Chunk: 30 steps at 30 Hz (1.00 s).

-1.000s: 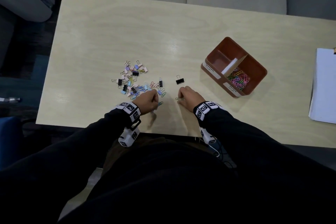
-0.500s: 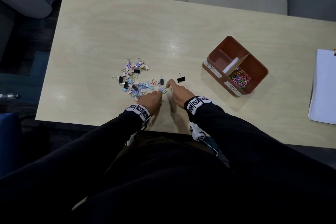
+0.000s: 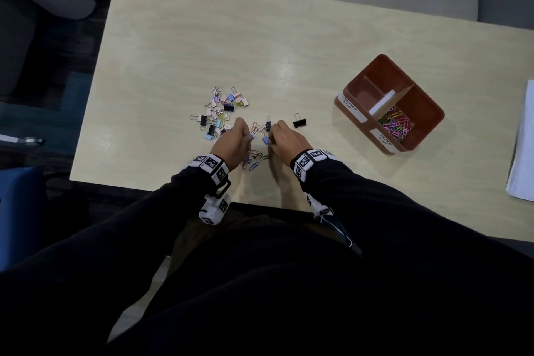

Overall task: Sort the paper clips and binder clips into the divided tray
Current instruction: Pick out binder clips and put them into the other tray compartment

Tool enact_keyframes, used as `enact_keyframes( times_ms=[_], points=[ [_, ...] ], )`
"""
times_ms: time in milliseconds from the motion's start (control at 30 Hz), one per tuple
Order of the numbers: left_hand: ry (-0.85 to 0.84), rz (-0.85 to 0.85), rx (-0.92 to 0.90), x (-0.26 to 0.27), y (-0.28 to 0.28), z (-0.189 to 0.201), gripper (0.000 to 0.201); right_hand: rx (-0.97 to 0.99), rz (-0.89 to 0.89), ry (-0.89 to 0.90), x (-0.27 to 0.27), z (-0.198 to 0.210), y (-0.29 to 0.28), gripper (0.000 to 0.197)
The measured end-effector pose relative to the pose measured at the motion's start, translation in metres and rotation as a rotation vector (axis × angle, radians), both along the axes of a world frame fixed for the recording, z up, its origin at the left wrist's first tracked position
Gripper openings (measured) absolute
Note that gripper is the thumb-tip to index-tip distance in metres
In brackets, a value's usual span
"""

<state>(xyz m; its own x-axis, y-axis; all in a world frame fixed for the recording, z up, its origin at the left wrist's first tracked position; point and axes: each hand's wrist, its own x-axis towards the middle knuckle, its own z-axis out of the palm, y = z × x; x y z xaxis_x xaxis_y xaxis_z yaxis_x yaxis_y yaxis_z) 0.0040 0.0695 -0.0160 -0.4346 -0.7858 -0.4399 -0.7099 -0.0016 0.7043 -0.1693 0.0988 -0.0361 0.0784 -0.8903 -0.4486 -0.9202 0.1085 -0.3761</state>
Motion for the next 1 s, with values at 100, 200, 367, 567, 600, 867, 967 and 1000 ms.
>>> enact_keyframes(
  times_ms=[100, 200, 367, 567, 600, 867, 967, 1000],
  points=[
    [-0.101, -0.022, -0.04, 0.009, -0.005, -0.003, 0.016, 0.024, 0.064, 0.048, 0.001, 0.001, -0.002, 0.019],
    [-0.205, -0.022, -0.08, 0.012, -0.006, -0.006, 0.018, 0.056, 0.086, 0.067, 0.0, 0.0, -0.002, 0.017],
    [-0.257, -0.052, -0.045, 0.011, -0.001, -0.012, 0.01, 0.064, 0.092, -0.05, -0.005, 0.002, 0.007, 0.016],
    [-0.293, -0.139, -0.032, 0.006, 0.005, -0.014, 0.009, 0.123, 0.086, -0.126, -0.003, 0.007, 0.009, 0.021],
    [-0.319, -0.139, -0.048, 0.006, 0.005, -0.015, 0.004, 0.118, 0.087, -0.119, -0.002, 0.007, 0.009, 0.022],
    [-0.477, -0.214, -0.13, -0.003, 0.005, -0.019, 0.02, 0.114, 0.146, -0.093, 0.009, 0.003, 0.014, 0.023],
    [-0.463, -0.214, -0.121, -0.004, 0.004, -0.017, 0.021, 0.121, 0.178, -0.051, 0.015, 0.002, 0.013, 0.03],
    [-0.451, -0.214, -0.123, -0.004, 0.003, -0.017, 0.02, 0.132, 0.184, -0.046, 0.016, 0.003, 0.012, 0.031]
  ],
)
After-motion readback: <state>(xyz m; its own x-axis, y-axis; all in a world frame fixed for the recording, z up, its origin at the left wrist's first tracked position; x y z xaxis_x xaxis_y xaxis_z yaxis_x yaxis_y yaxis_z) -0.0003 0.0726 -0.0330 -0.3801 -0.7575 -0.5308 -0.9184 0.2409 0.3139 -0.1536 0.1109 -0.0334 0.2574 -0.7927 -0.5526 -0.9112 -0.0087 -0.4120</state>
